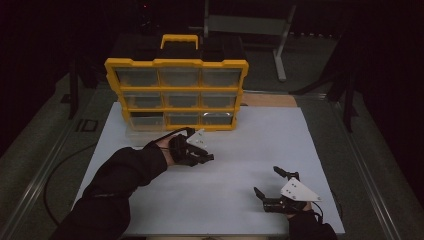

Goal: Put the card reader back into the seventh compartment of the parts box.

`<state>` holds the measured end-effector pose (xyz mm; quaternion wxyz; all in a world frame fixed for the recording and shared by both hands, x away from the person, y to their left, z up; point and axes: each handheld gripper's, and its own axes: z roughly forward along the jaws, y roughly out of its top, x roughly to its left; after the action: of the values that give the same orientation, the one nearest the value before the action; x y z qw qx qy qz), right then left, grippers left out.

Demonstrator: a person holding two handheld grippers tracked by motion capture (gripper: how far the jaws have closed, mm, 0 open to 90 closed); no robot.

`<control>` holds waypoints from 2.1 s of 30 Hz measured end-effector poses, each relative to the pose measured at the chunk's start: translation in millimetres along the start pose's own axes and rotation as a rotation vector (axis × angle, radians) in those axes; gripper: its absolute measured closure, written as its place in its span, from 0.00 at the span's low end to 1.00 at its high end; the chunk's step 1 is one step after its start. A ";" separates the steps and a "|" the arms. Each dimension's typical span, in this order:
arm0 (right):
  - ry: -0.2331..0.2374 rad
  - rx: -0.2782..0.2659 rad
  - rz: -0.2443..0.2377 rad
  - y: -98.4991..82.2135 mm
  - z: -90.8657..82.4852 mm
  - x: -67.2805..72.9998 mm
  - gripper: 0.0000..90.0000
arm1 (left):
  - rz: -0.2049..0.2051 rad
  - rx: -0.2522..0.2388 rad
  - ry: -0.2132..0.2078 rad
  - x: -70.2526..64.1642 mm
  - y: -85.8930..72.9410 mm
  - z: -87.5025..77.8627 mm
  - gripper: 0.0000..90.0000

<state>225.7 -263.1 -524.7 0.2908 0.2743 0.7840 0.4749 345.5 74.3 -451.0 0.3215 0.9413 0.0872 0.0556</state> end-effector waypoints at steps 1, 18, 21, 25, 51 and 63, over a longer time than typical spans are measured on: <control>0.001 0.001 0.000 -0.1 0.1 0.2 0.09 | 0.003 0.002 0.003 0.3 0.0 -1.4 0.81; 0.000 0.004 0.000 0.1 0.3 0.6 0.09 | -0.013 0.011 0.022 11.3 0.8 -23.4 0.81; 0.000 0.002 0.002 0.3 0.3 0.8 0.09 | -0.012 0.018 0.029 14.0 0.9 -28.9 0.81; 0.001 0.005 -0.002 0.1 0.8 0.7 0.09 | -0.025 0.011 0.044 18.6 -0.4 -36.0 0.81; 0.000 0.007 -0.001 -0.2 0.8 0.8 0.09 | -0.127 0.003 0.152 51.8 -24.9 -83.9 0.81; 0.000 0.007 -0.001 -0.2 1.5 1.2 0.09 | -0.187 0.013 0.204 65.1 -44.1 -101.2 0.81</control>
<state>225.9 -261.4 -525.7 0.2901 0.2750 0.7858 0.4719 387.3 181.9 -395.3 0.3084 0.9206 0.2071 0.1203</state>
